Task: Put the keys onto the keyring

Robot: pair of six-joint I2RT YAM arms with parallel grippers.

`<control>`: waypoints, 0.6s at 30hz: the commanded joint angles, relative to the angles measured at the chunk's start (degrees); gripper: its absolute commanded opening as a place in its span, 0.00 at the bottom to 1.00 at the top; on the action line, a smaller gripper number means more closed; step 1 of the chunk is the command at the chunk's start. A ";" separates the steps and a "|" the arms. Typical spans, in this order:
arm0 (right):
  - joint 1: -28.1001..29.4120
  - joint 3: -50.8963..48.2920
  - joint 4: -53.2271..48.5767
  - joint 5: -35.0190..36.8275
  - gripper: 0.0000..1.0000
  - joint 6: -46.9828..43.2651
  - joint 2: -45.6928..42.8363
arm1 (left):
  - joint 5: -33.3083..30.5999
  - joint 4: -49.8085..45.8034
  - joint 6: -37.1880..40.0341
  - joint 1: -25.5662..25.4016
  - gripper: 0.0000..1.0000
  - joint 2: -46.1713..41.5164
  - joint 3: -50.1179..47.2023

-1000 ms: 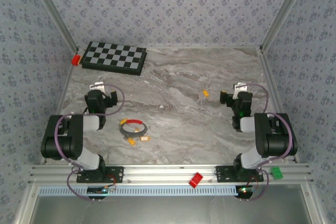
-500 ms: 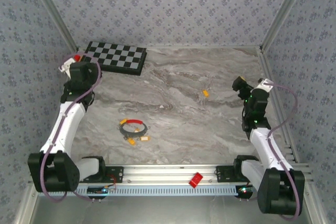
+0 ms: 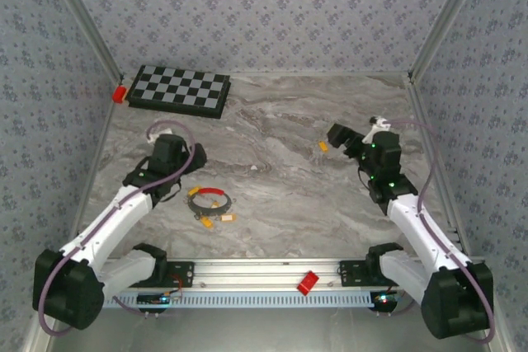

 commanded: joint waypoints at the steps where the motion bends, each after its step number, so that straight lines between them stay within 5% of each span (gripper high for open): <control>1: 5.63 3.08 -7.14 3.27 0.99 -4.97 0.67 | -0.27 -1.27 1.69 -2.58 0.99 -1.46 -2.91; 12: 18.60 2.73 -0.59 -5.47 1.00 -10.01 9.39 | -0.64 -3.47 1.10 -10.46 0.99 -10.16 -10.38; 18: 29.83 4.10 -1.14 -9.08 0.70 -14.86 17.31 | -1.55 -3.16 -0.81 -10.46 1.00 -10.88 -12.13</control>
